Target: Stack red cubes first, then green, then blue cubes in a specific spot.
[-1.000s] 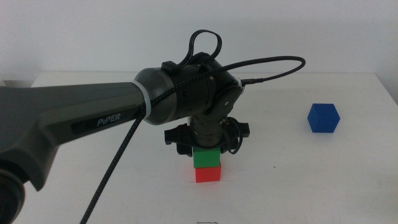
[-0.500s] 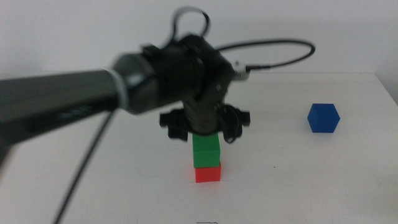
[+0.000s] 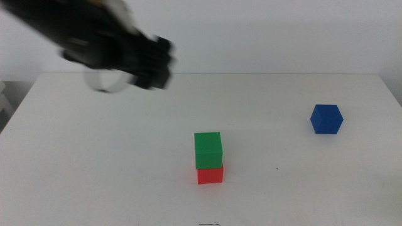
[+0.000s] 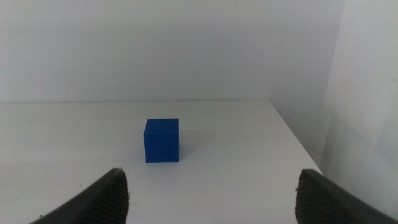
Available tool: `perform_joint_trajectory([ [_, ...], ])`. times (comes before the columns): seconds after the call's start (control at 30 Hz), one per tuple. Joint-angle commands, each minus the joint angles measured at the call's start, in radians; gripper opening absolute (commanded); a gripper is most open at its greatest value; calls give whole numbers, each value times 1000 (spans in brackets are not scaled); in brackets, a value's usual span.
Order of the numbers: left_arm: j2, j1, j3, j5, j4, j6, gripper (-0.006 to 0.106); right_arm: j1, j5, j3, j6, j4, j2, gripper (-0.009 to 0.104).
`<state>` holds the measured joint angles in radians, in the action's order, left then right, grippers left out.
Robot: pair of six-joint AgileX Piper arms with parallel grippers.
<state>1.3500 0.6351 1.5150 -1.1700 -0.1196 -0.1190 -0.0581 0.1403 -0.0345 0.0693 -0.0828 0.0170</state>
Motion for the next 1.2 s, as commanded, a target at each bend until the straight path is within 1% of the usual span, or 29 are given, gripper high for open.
perform_joint_trajectory([
  [0.0,-126,-81,22,-1,144,198,90,0,-76,24,-13,-8,15,94],
  [0.1,-227,-206,-26,-6,271,355,90,0,-76,24,-13,-8,15,94],
  [0.17,-289,-293,-82,1,381,431,90,0,-76,24,-13,-8,15,94],
  [0.3,-384,-442,-176,2,561,591,90,0,-76,24,-13,-8,15,94],
  [0.37,-418,-484,-214,3,649,652,90,0,-76,24,-13,-8,15,94],
  [0.43,-435,-495,-236,12,694,667,90,-1,-76,24,-13,-8,15,94],
  [1.07,-438,-498,-242,98,704,667,90,-1,-76,24,-13,-8,15,94],
  [1.17,-438,-498,-242,147,708,667,90,-1,-76,24,-13,-8,15,94],
])
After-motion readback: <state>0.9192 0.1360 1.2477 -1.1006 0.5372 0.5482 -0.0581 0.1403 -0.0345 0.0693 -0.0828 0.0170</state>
